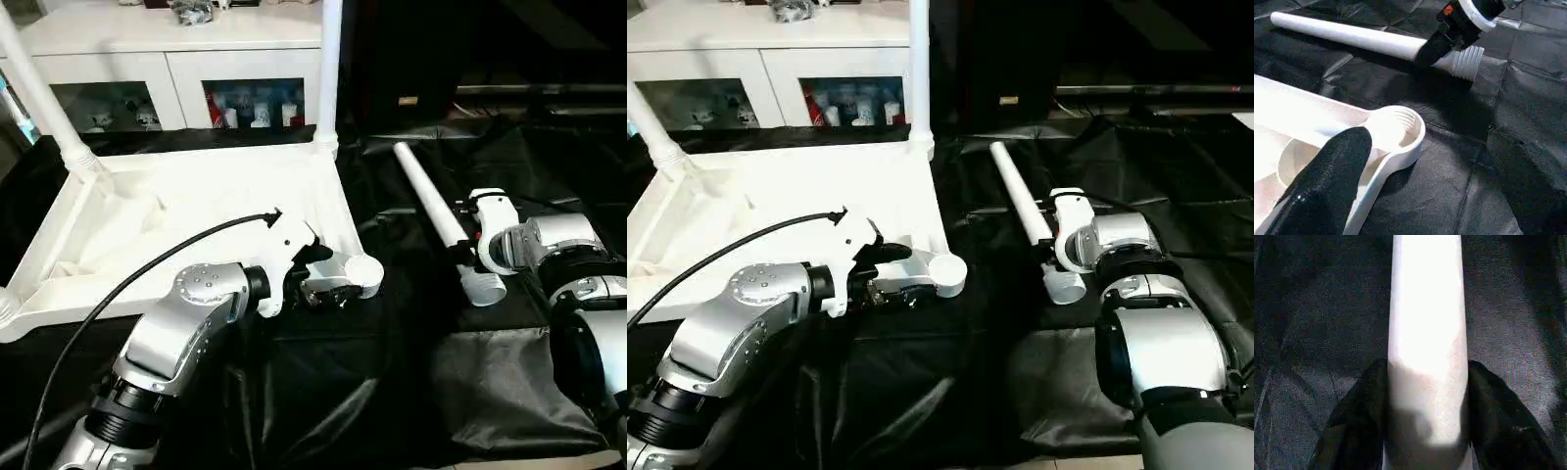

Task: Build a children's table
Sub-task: Pick table leg

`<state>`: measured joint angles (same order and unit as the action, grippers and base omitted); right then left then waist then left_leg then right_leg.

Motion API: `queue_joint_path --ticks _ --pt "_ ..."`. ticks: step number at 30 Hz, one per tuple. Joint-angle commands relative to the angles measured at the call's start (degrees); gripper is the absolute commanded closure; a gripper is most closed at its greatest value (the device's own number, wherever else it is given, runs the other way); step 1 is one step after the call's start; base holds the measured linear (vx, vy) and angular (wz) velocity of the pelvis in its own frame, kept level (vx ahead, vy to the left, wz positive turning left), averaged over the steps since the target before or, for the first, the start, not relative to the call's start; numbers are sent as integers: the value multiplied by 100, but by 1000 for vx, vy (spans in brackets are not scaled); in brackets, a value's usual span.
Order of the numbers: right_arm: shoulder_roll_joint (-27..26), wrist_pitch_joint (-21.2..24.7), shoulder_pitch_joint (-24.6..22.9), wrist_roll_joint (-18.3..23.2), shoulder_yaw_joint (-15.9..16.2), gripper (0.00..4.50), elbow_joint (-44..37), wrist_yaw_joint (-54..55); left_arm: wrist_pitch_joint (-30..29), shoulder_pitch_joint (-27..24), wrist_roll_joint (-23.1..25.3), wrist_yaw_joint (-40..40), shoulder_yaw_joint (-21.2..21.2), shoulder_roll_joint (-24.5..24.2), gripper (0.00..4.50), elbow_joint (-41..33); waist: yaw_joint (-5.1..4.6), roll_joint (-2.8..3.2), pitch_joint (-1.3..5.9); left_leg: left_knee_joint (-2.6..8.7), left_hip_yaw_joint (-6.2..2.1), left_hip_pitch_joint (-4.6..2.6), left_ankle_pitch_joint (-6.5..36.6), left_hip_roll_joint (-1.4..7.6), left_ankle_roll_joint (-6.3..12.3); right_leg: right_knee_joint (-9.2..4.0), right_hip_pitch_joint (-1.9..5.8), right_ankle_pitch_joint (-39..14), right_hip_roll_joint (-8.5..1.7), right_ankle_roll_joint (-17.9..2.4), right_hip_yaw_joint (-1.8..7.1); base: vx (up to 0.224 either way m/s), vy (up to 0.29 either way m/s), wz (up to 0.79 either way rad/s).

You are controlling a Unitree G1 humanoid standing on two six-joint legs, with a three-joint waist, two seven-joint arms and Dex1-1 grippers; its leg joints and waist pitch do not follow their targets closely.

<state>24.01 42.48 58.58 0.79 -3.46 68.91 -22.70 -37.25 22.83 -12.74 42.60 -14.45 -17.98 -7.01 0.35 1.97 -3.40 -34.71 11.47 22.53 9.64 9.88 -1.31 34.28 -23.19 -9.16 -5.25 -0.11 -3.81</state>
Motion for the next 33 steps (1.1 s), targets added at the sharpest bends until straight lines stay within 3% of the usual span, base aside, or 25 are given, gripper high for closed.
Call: queue_joint_path --ticks 1,3,5,6,7,8,9,10,11,12,13,14,15,16,17,20,21,22,25,28,30,32,33 --pt "113 -147 49 227 -293 262 12 139 123 73 12 -140 130 37 23 5 13 -97 413 355 -147 -150 1717 271 -46 -411 205 -2097 -278 -1217 190 0 0 0" --pt "113 -147 49 227 -293 262 12 139 123 73 12 -140 130 37 23 5 9 -114 414 353 -140 -137 1690 262 -26 -413 207 -2043 -271 -1222 190 0 0 0" --pt "128 -269 -23 427 -564 262 -71 236 250 122 6 -230 252 99 23 89 12 -115 417 345 -138 -139 1669 258 -8 -415 209 -2027 -274 -1213 188 0 0 0" --pt "125 -472 -116 606 -790 262 -207 252 342 175 -3 -304 355 146 23 164 24 -30 406 356 -126 -142 1733 252 -11 -458 196 -1976 -264 -1198 190 0 0 0" --pt "84 -811 -278 906 -1123 262 -456 190 466 262 -91 -381 531 248 23 273 61 161 434 353 -180 -160 1741 247 -73 -376 228 -1815 -278 -1263 173 0 0 0" --pt "-20 -1201 -568 1294 -1502 262 -901 -53 576 377 -228 -525 758 433 23 409 44 181 419 361 -138 -169 1816 241 -42 -457 205 -1740 -254 -1234 172 0 0 0" --pt "-20 -1201 -568 1294 -1502 262 -901 -53 576 377 -228 -525 758 433 23 409 46 51 450 343 -131 -170 1825 242 29 -439 243 -1502 -252 -1230 176 0 0 0" --pt "-96 -1449 -763 1538 -1730 263 -1201 -240 636 452 -325 -618 903 557 23 493 51 20 479 342 -151 -138 1635 235 84 -389 287 -1317 -246 -1306 165 0 0 0" --pt "-234 -1554 -1049 1875 -2011 263 -1633 -531 581 553 -504 -722 1082 731 23 594 87 64 461 323 -108 -85 1385 206 287 -390 323 -1152 -274 -1357 179 0 0 0" --pt "-427 -1544 -1442 2243 -2219 263 -2254 -925 501 654 -722 -778 1250 900 23 684 119 118 481 309 -125 -120 1301 239 375 -391 289 -1172 -278 -1432 167 0 0 0" --pt "-457 -1531 -1495 2297 -2242 263 -2346 -982 485 669 -751 -784 1271 920 23 699 134 88 466 315 -100 -92 1237 215 454 -416 317 -1156 -251 -1397 155 0 0 0" --pt "-604 -1467 -1763 2566 -2361 263 -2808 -1271 404 745 -895 -815 1375 1021 23 772 188 101 481 317 -107 -91 1085 242 550 -394 324 -1030 -249 -1396 154 0 0 0" --pt "-604 -1467 -1763 2566 -2361 263 -2808 -1271 404 745 -895 -815 1375 1021 23 772 203 92 502 304 -119 -87 995 251 584 -353 325 -960 -253 -1433 143 0 0 0" --pt "-766 -1379 -2056 2862 -2454 263 -3342 -1583 310 825 -1039 -837 1467 1123 23 857 207 99 509 292 -106 -79 848 240 651 -360 312 -981 -242 -1487 129 0 0 0" --pt "-985 -1164 -2463 3318 -2485 263 -4162 -1975 155 943 -1197 -838 1526 1261 23 996 235 147 488 287 -97 -104 916 235 677 -385 288 -1088 -241 -1452 138 0 0 0" --pt "-1263 -780 -3119 4159 -2359 263 -5410 -2565 -93 1182 -1482 -797 1611 1530 23 1197 305 132 492 331 -131 -133 1095 285 641 -425 283 -1566 -254 -1243 124 0 0 0" --pt "-1263 -780 -3119 4159 -2359 263 -5410 -2565 -93 1182 -1482 -797 1611 1530 23 1197 338 151 475 344 -132 -135 1137 287 586 -447 262 -1736 -252 -1179 123 0 0 0" --pt "-1298 -662 -3291 4390 -2260 264 -5707 -2705 -164 1285 -1586 -789 1664 1618 23 1265 332 122 466 363 -142 -124 1162 297 543 -463 261 -1826 -258 -1166 122 0 0 0" --pt "-1361 -359 -3717 4800 -2009 264 -6382 -2990 -369 1629 -1917 -798 1840 1800 23 1522 338 115 434 385 -142 -135 1362 268 384 -528 234 -2266 -269 -989 135 0 0 0" --pt "-1351 -244 -3847 4866 -1879 264 -6548 -3136 -483 1737 -2081 -828 1917 1868 23 1597 333 100 416 401 -168 -131 1481 249 262 -581 231 -2646 -301 -810 137 0 0 0" --pt "-1290 -88 -4091 4710 -1477 264 -6862 -3286 -709 1916 -2466 -911 2143 2036 23 1677 325 101 407 400 -170 -142 1532 238 214 -617 213 -2837 -299 -703 137 0 0 0" --pt "-1287 -82 -4102 4702 -1464 264 -6878 -3283 -718 1922 -2480 -913 2154 2042 23 1679 297 86 406 411 -191 -86 1494 224 201 -611 250 -2892 -308 -643 120 0 0 0" --pt "-1166 -241 -4210 4198 -1055 264 -6965 -3225 -924 1981 -2760 -925 2311 2147 23 1661 295 85 411 396 -182 -96 1475 231 162 -614 228 -2930 -314 -589 121 0 0 0"
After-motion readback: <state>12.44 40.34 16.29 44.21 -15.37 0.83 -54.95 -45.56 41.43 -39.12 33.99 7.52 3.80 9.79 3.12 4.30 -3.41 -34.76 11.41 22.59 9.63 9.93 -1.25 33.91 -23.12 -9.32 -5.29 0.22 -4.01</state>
